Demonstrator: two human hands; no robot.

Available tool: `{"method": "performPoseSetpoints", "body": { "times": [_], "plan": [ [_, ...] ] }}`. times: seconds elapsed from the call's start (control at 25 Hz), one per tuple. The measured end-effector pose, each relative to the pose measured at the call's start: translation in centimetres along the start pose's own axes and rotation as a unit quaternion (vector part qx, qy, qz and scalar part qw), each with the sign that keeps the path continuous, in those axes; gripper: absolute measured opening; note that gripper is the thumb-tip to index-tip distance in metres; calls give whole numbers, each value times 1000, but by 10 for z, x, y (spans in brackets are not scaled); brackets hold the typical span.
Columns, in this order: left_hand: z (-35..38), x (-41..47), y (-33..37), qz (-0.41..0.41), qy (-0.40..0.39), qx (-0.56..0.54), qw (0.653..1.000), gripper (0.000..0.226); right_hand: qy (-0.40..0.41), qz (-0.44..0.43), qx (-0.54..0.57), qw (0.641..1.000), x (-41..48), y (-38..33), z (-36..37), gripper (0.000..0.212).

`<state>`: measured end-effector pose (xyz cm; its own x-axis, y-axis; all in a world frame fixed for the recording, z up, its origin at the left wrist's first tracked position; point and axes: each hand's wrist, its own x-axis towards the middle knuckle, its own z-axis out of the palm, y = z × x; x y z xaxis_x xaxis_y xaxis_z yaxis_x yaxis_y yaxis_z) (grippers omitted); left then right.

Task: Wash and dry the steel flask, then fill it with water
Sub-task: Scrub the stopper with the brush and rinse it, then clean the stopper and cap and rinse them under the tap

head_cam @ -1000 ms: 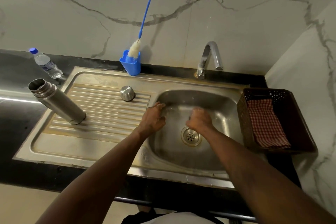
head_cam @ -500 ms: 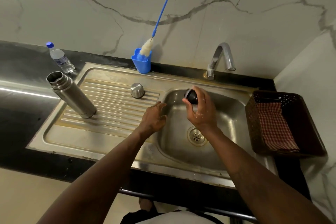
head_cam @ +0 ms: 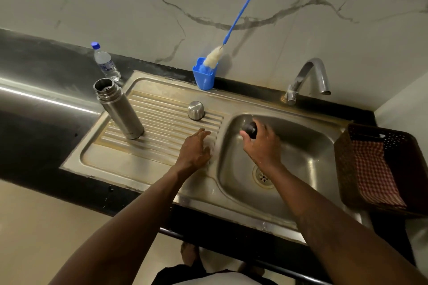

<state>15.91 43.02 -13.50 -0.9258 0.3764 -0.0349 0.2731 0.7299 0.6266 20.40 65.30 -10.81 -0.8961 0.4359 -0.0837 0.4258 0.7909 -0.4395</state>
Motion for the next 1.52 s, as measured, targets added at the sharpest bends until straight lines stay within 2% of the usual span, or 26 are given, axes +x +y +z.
{"method": "performPoseSetpoints", "body": {
  "times": [0.08,0.12,0.24,0.36,0.52,0.64,0.76,1.0,1.24,1.4,1.52],
  "plan": [
    [-8,-5,-14,-35,23,-12,999,55,-75,62,-98,990,-5,0,11,34],
    [-13,-8,-24,-48,35,-21,998,54,-76,66,-93,991,-4,-7,16,34],
    [-24,-15,-47,-70,69,-41,994,50,-45,-16,29,998,1,-58,20,52],
    [-37,-26,-69,-89,120,-52,987,43,-90,-117,100,984,6,-122,37,44],
    [-56,-37,-98,-123,159,-69,977,37,-191,-165,110,961,18,-181,77,57],
    [-64,-39,-117,-143,166,-85,972,36,-201,-186,90,958,33,-215,92,69],
    [-66,-35,-126,-150,177,-98,968,36,-186,-199,65,960,53,-242,105,65],
    [-70,-18,-130,-154,170,-100,968,38,-190,-230,54,953,71,-266,127,65],
    [-73,-3,-131,-148,176,-111,967,36,-217,-203,97,950,82,-271,149,89],
    [-70,-1,-127,-146,173,-115,967,36,-212,-192,133,949,83,-267,149,97],
    [-67,1,-121,-135,174,-115,969,39,-197,-226,97,949,77,-256,137,94]
  ]
}}
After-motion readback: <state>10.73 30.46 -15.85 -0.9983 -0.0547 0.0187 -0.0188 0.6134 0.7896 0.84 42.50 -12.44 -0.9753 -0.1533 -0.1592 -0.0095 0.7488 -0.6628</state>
